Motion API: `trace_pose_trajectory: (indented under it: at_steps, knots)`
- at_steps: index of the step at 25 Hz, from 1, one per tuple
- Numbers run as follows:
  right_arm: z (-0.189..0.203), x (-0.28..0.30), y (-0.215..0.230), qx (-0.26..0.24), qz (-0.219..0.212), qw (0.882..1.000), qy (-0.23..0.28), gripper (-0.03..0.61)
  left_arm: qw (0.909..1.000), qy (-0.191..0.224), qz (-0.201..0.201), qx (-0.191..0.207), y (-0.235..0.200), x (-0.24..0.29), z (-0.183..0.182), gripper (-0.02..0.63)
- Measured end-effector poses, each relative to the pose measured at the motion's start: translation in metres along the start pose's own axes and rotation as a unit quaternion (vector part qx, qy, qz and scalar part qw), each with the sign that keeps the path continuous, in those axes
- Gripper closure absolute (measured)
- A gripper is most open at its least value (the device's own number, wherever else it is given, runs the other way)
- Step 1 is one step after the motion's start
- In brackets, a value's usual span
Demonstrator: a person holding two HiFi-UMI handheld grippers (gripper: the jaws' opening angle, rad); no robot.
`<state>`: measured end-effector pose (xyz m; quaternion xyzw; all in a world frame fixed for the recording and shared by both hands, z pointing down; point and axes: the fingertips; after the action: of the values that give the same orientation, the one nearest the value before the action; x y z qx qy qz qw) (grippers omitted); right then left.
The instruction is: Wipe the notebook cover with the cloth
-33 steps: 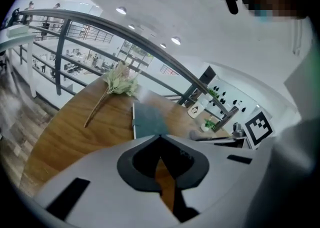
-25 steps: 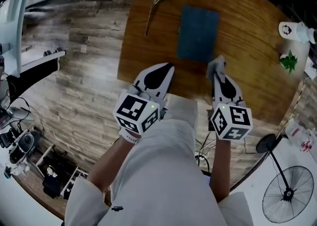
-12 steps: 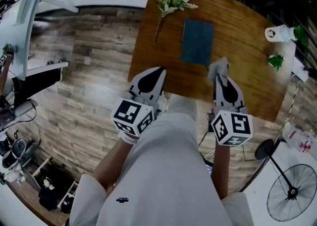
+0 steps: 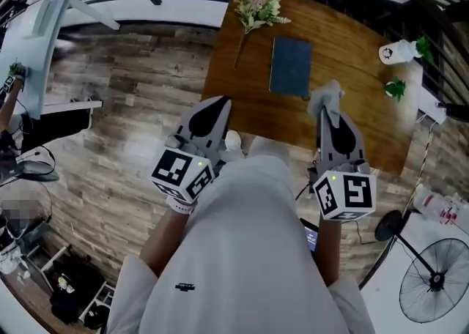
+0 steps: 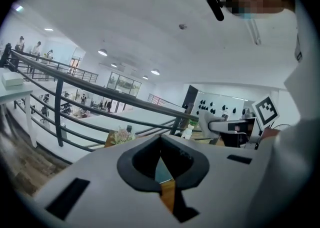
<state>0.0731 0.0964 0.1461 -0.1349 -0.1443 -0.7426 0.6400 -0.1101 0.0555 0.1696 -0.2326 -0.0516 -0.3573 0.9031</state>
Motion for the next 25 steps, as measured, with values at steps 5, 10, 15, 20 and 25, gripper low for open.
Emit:
trace_pose_trajectory:
  at_steps: [5, 10, 15, 20, 25]
  knots:
    - [-0.023, -0.012, -0.012, -0.03, -0.004, 0.999, 0.043, 0.538, 0.9993, 0.029, 0.014, 0.018, 0.005, -0.02, -0.029, 0.595]
    - [-0.031, -0.02, -0.026, -0.05, -0.008, 0.997, 0.06, 0.538, 0.9988, 0.038, 0.017, 0.026, 0.008, -0.032, -0.046, 0.595]
    - [-0.034, -0.03, -0.037, -0.047, -0.007, 0.996, 0.077, 0.54, 0.9983, 0.045, 0.027, 0.027, 0.012, -0.036, -0.051, 0.595]
    - [-0.027, -0.032, -0.049, -0.051, -0.015, 0.996, 0.07, 0.541, 0.9971, 0.048, 0.045, 0.036, 0.023, -0.035, -0.053, 0.595]
    - [-0.021, -0.034, -0.056, -0.045, -0.016, 0.997, 0.066, 0.543, 0.9971, 0.043, 0.053, 0.034, 0.03, -0.037, -0.046, 0.595]
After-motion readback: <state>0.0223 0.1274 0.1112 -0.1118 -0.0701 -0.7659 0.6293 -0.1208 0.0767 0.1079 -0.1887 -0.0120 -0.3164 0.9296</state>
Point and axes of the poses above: the fingertips, and each gripper's own axes: x forward along the fingers, y to its right, z out of its underside, and after that the axes turned 3 degrees about -x, right-handed
